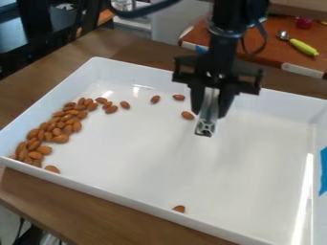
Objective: Sweep into pile
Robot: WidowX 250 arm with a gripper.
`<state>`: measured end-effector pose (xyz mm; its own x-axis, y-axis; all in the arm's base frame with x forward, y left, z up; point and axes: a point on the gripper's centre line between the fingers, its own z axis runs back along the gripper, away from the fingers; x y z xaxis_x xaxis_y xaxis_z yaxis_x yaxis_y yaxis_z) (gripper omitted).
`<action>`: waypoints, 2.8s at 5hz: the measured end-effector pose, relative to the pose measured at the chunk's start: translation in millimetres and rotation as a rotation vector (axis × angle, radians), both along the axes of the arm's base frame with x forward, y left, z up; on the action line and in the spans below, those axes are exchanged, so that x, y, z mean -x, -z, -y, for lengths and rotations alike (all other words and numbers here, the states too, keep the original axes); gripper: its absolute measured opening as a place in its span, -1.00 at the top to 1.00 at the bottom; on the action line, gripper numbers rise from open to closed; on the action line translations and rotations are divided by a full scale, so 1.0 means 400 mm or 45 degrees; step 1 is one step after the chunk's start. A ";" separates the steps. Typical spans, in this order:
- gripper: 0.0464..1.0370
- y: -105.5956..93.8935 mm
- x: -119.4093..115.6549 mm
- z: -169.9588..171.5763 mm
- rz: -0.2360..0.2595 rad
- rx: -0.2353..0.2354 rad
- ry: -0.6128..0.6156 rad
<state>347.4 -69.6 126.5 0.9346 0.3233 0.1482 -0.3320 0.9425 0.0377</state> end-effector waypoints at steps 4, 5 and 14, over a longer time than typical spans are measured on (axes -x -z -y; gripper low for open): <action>0.32 0.112 -0.055 0.032 -0.012 -0.104 0.001; 0.32 0.118 -0.061 0.010 0.016 -0.094 0.013; 0.32 0.085 0.142 -0.401 -0.008 0.130 -0.068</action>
